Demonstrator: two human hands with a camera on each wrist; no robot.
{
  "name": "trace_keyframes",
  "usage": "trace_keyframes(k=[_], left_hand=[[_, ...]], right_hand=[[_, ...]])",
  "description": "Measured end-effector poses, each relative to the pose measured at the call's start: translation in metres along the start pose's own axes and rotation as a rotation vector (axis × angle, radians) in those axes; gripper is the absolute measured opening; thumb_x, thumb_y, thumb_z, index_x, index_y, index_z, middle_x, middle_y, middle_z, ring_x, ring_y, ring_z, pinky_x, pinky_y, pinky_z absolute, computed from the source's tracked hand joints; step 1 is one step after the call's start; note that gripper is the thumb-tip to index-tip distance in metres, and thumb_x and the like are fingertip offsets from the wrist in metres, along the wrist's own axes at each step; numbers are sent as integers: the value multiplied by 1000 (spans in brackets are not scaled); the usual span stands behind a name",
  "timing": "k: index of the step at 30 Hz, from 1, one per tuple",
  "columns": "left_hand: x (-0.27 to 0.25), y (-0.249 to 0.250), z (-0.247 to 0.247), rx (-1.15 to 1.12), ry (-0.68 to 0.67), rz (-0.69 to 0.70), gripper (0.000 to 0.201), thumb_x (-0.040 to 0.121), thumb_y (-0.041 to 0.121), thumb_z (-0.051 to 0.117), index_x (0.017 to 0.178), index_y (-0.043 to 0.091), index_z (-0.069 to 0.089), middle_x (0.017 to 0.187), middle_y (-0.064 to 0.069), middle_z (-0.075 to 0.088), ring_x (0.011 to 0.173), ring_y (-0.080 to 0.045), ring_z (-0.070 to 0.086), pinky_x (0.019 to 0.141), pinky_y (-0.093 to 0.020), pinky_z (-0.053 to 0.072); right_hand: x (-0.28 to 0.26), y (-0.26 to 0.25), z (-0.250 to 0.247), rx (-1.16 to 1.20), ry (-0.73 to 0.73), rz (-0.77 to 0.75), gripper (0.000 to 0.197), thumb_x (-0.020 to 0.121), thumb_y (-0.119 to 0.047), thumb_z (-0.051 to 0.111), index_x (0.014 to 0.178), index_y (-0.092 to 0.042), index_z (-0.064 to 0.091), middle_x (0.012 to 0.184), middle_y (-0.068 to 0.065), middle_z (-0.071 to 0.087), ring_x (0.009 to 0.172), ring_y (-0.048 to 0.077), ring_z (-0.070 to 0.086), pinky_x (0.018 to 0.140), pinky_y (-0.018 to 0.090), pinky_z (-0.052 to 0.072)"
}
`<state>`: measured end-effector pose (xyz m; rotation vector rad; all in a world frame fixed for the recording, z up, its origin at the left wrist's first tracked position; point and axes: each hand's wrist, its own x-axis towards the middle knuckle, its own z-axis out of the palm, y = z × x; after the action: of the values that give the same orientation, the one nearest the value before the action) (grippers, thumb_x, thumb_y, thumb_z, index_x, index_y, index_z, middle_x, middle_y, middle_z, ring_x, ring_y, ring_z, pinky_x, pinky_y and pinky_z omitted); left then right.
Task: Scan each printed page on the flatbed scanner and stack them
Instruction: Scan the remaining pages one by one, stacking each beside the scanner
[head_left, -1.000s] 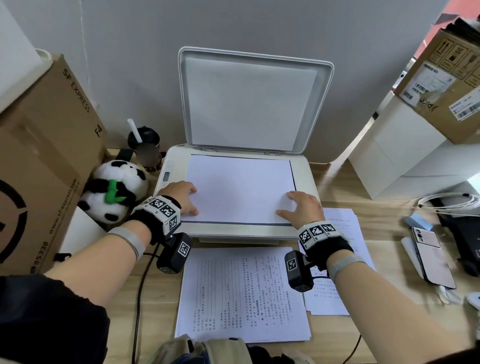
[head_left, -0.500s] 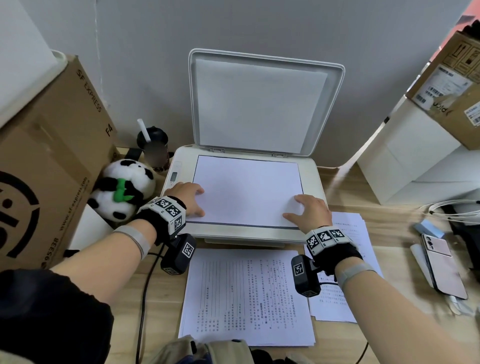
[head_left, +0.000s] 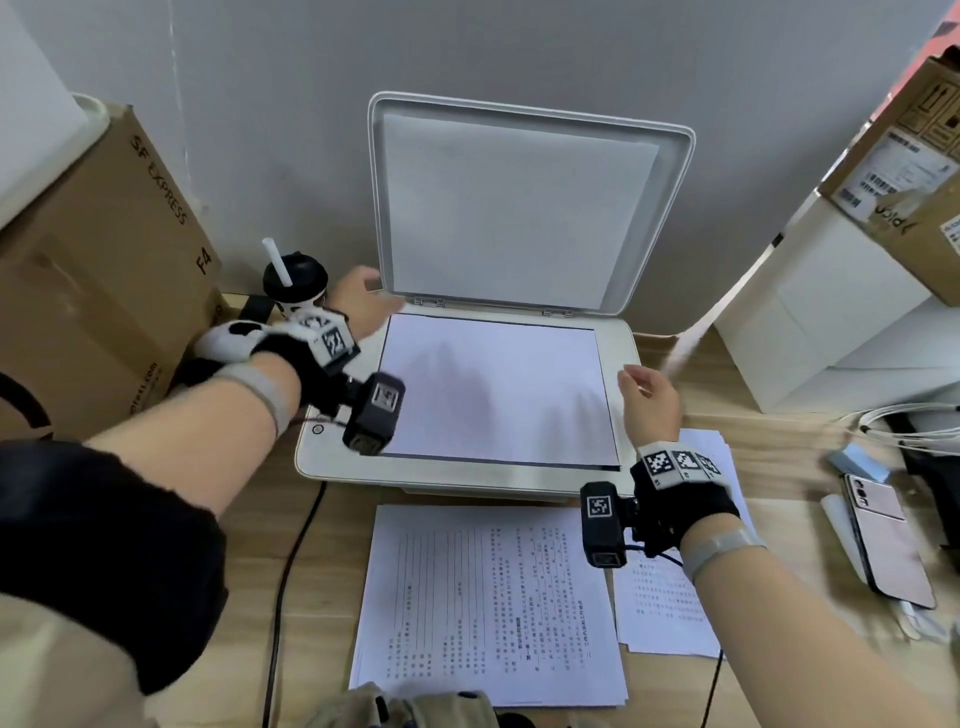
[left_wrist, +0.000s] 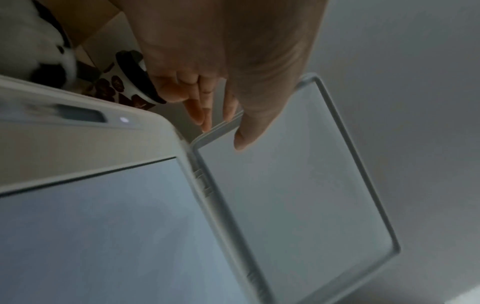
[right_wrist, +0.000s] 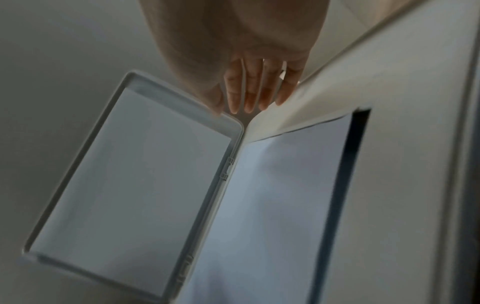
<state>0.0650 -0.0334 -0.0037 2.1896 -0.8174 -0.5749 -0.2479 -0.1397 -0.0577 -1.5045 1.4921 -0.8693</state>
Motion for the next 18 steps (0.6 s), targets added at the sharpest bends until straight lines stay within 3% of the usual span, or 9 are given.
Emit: trace_keyframes(k=[1, 2, 4, 6, 8, 10, 11, 13, 18], left_hand=[[12, 10, -5, -63, -3, -32, 61, 88, 23, 63, 141, 9, 36, 122, -13, 55, 104, -28, 59, 84, -33, 47], [24, 21, -9, -143, -20, -62, 67, 89, 20, 61, 145, 9, 27, 121, -17, 57, 92, -28, 61, 73, -34, 52], [41, 38, -16, -313, -47, -137, 75, 90, 15, 55, 150, 13, 10, 92, -13, 61, 60, -16, 51, 41, -20, 42], [54, 52, -18, -494, -37, -211, 73, 93, 9, 48, 150, 20, 3, 72, -7, 50, 53, -12, 41, 42, -19, 32], [60, 63, -20, -635, -60, -250, 57, 96, 5, 40, 144, 24, 17, 68, -9, 44, 50, -14, 41, 49, -23, 34], [60, 67, -21, -624, -84, -209, 27, 94, -1, 37, 111, 20, 40, 70, -11, 44, 45, -15, 48, 43, -21, 39], [60, 66, -22, -610, -78, -187, 23, 91, -5, 36, 94, 17, 40, 71, -12, 46, 45, -16, 50, 40, -19, 40], [55, 61, -25, -646, -58, -164, 28, 88, -8, 33, 80, 17, 40, 71, -10, 50, 45, -15, 51, 36, -14, 37], [31, 34, -31, -871, 48, -113, 17, 94, 11, 40, 95, 23, 53, 70, 4, 67, 40, -5, 53, 41, -17, 26]], right_hand=[[4, 0, -1, 69, 4, 55, 28, 94, -18, 53, 117, -5, 61, 106, 2, 61, 98, 14, 53, 92, 28, 42], [8, 0, -2, 138, 2, 112, 27, 94, -17, 52, 116, -4, 61, 98, 0, 61, 96, 15, 54, 90, 31, 45], [12, 0, -5, 268, -4, 216, 22, 95, -14, 50, 112, -7, 61, 87, -4, 58, 89, 17, 55, 77, 27, 47], [13, -2, -8, 378, 4, 286, 14, 95, -13, 50, 105, -11, 59, 86, -3, 58, 81, 15, 56, 68, 23, 44], [14, -5, -11, 444, 5, 322, 12, 95, -13, 51, 104, -10, 58, 86, -3, 59, 77, 14, 56, 67, 22, 44], [14, -6, -13, 462, 5, 335, 11, 95, -13, 51, 101, -10, 59, 85, -2, 59, 74, 12, 56, 66, 22, 44], [14, -6, -14, 464, 9, 336, 10, 95, -13, 50, 98, -11, 60, 84, -2, 60, 72, 12, 56, 66, 22, 44], [13, -8, -15, 473, 23, 332, 15, 95, -12, 48, 87, -15, 61, 84, -2, 60, 71, 11, 56, 65, 21, 43], [11, -13, -21, 572, 87, 329, 18, 93, -13, 49, 80, -18, 60, 76, -1, 65, 67, 13, 58, 60, 20, 43]])
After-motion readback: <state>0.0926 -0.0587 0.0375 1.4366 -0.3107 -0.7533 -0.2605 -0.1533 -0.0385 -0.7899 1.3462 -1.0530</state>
